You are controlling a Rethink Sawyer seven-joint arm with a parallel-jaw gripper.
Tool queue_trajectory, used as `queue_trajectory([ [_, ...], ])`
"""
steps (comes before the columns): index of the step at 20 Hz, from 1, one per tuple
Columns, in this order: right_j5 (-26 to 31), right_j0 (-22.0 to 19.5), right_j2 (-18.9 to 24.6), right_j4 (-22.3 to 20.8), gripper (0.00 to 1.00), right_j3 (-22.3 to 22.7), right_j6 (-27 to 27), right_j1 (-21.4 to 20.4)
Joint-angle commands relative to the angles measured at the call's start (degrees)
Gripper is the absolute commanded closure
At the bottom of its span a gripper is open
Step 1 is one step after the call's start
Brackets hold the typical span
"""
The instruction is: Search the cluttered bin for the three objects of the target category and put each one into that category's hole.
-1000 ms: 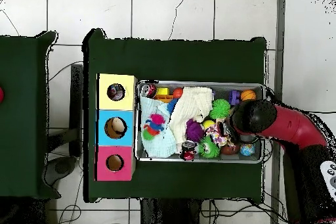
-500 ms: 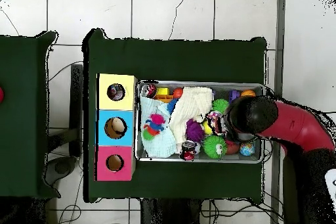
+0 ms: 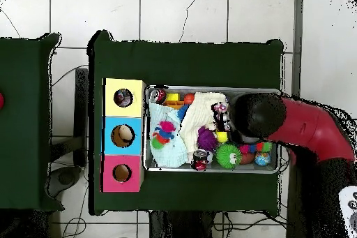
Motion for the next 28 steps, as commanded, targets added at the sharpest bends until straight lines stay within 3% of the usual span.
queue_trajectory([
  [1,-6.90,4.87,-1.28,3.47,1.00,6.40,17.43,-0.46],
  [12,-6.73,16.16,-8.32,7.97,1.00,-1.68,29.45,3.71],
  [28,-3.78,26.79,-12.88,10.41,1.00,-10.85,42.97,9.04],
])
